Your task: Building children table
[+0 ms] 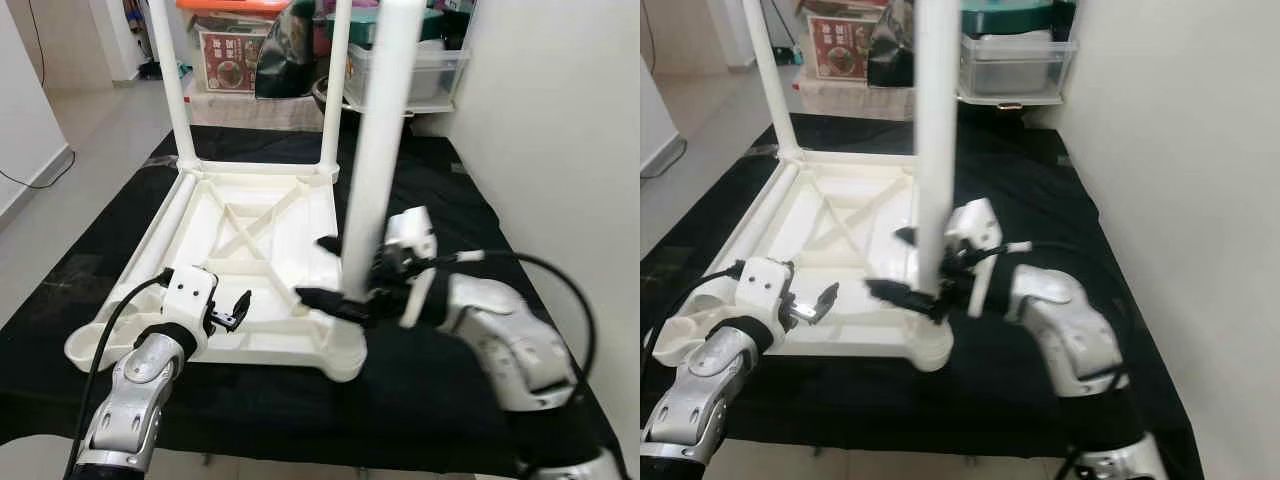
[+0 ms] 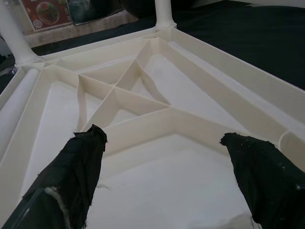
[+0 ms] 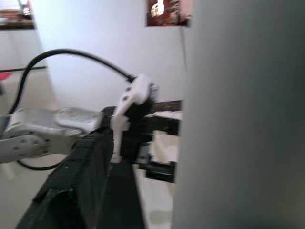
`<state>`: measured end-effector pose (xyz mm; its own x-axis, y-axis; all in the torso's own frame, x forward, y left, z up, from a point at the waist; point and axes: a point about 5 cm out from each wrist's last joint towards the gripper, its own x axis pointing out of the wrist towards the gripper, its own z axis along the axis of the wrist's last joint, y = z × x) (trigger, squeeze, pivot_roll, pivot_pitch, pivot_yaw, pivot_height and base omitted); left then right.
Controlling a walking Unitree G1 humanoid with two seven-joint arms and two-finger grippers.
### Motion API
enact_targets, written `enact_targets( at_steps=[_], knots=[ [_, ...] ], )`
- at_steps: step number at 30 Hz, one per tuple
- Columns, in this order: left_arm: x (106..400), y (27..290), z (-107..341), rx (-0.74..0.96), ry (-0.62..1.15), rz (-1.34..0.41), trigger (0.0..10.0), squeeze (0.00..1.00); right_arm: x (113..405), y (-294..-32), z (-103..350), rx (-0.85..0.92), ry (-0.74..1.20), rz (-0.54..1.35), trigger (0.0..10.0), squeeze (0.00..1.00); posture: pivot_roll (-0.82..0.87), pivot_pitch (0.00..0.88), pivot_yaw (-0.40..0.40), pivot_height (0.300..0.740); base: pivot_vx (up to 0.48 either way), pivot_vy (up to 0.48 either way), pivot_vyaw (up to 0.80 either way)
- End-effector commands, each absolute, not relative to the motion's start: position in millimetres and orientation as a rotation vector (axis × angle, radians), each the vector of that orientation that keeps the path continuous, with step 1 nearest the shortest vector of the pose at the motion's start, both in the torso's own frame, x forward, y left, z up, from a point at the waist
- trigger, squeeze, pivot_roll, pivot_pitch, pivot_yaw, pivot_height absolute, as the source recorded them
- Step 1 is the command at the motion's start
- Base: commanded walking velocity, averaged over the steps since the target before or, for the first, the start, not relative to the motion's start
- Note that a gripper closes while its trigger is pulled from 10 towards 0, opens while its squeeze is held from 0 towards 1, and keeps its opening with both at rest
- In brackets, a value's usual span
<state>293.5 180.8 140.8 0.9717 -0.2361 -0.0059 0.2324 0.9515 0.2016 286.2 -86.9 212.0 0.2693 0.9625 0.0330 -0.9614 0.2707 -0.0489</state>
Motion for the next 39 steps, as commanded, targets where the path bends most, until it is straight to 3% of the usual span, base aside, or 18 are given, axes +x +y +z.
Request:
enact_targets(
  at_steps=[1,2,4,6,7,9,13,15,16,18,20,21,26,27,29,30,35,39],
  knots=[
    [291.4,182.2,140.2,0.195,-0.013,-0.239,10.0,0.00,287.2,-79.0,205.4,-0.033,-0.038,1.317,4.2,0.00,0.14,0.000,-0.088,0.740,0.000,0.000,0.00],
    [290.1,183.4,139.1,0.197,-0.010,-0.236,10.0,0.00,294.5,-79.5,202.0,-0.026,-0.036,1.267,0.0,0.00,0.14,0.000,-0.087,0.740,0.000,0.000,0.00],
    [289.0,184.8,138.2,0.198,-0.007,-0.235,10.0,0.00,309.8,-84.6,197.8,-0.043,-0.016,1.118,0.0,0.00,0.13,0.000,-0.083,0.740,0.000,0.000,0.00],
    [288.5,186.1,137.0,0.200,-0.003,-0.235,10.0,0.00,344.0,-104.9,191.3,-0.058,0.059,0.689,0.0,0.00,0.12,0.000,-0.080,0.740,0.000,0.000,0.00],
    [288.5,186.1,137.0,0.200,-0.003,-0.235,10.0,0.00,344.0,-104.9,191.3,-0.058,0.059,0.689,0.0,0.00,0.12,0.000,-0.080,0.740,0.000,0.000,0.00],
    [290.1,184.7,136.4,0.198,-0.001,-0.238,10.0,0.00,361.9,-147.6,190.5,0.017,0.104,0.137,0.0,0.00,0.12,0.000,-0.080,0.740,0.000,0.000,0.00],
    [290.5,181.9,135.5,0.189,0.002,-0.245,10.0,0.00,349.7,-165.4,198.8,0.117,0.060,-0.150,0.0,0.00,0.11,0.000,-0.069,0.740,0.000,0.000,0.00],
    [289.8,180.1,134.6,0.184,0.007,-0.255,10.0,0.00,339.6,-150.1,204.6,0.171,0.044,-0.132,0.0,0.00,0.10,0.000,-0.063,0.740,0.000,0.000,0.00],
    [289.3,179.0,133.9,0.183,0.010,-0.264,10.0,0.00,330.9,-130.2,212.0,0.207,0.021,-0.054,10.0,0.00,0.10,0.000,-0.063,0.740,0.000,0.000,0.00],
    [289.1,178.7,133.1,0.185,0.014,-0.273,10.0,0.00,318.1,-98.2,223.1,0.260,-0.030,0.124,10.0,0.00,0.10,0.000,-0.063,0.740,0.000,0.000,0.00],
    [289.2,179.1,132.9,0.187,0.015,-0.274,10.0,0.00,313.6,-88.8,226.7,0.277,-0.055,0.190,10.0,0.00,0.10,0.000,-0.063,0.740,0.000,0.000,0.00],
    [290.1,179.5,132.9,0.187,0.015,-0.275,10.0,0.00,310.4,-84.9,228.1,0.285,-0.071,0.225,10.0,1.00,0.09,0.000,-0.060,0.740,0.000,0.000,0.00],
    [291.5,178.9,132.7,0.186,0.014,-0.276,10.0,0.00,313.6,-73.7,236.4,0.242,-0.087,0.425,10.0,1.00,0.09,0.000,-0.064,0.740,0.000,0.000,0.00],
    [291.1,178.5,132.2,0.184,0.015,-0.278,10.0,0.00,311.4,-70.9,241.6,0.264,-0.087,0.565,10.0,0.00,0.09,0.000,-0.064,0.740,0.000,0.000,0.00],
    [290.7,177.9,131.6,0.183,0.015,-0.280,10.0,0.00,306.7,-69.7,247.4,0.269,-0.099,0.711,10.0,0.00,0.09,0.000,-0.066,0.740,0.000,0.000,0.00],
    [290.5,176.8,130.7,0.181,0.016,-0.284,10.0,0.00,290.7,-72.7,256.5,0.231,-0.150,1.000,10.0,0.00,0.09,0.000,-0.066,0.740,0.000,0.000,0.00],
    [291.3,175.7,130.5,0.178,0.014,-0.289,10.0,0.00,279.0,-79.6,250.0,0.110,-0.160,1.180,10.0,0.00,0.10,0.000,-0.070,0.740,0.000,0.000,0.00],
    [293.5,174.4,132.2,0.179,0.007,-0.292,10.0,0.00,280.6,-65.0,225.6,0.065,-0.080,1.335,9.9,0.00,0.12,0.000,-0.090,0.740,0.000,0.000,0.00]
  ],
)
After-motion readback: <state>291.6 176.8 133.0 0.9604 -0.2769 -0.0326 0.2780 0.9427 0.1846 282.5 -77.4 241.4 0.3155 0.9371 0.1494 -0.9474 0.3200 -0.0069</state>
